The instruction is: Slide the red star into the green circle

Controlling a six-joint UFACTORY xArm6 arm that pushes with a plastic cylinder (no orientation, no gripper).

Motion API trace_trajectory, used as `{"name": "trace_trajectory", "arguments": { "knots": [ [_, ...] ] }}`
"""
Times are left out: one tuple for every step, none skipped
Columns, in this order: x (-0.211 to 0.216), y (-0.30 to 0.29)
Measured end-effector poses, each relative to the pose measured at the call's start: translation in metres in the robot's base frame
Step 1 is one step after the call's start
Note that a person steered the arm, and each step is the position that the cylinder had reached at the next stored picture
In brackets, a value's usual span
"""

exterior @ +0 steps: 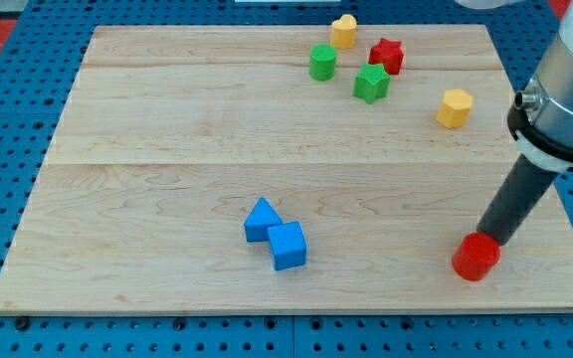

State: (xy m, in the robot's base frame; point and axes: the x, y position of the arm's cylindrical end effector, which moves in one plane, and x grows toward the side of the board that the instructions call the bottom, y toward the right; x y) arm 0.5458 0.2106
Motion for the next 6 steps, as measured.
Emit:
{"name": "trace_trajectory", "arguments": {
  "knots": [
    [-0.056,0.051],
    [-0.135,0.114],
    [-0.23,0.123],
    [-0.293,0.069],
    [-0.292,-0.015],
    [-0.288,-0.095]
  ]
}}
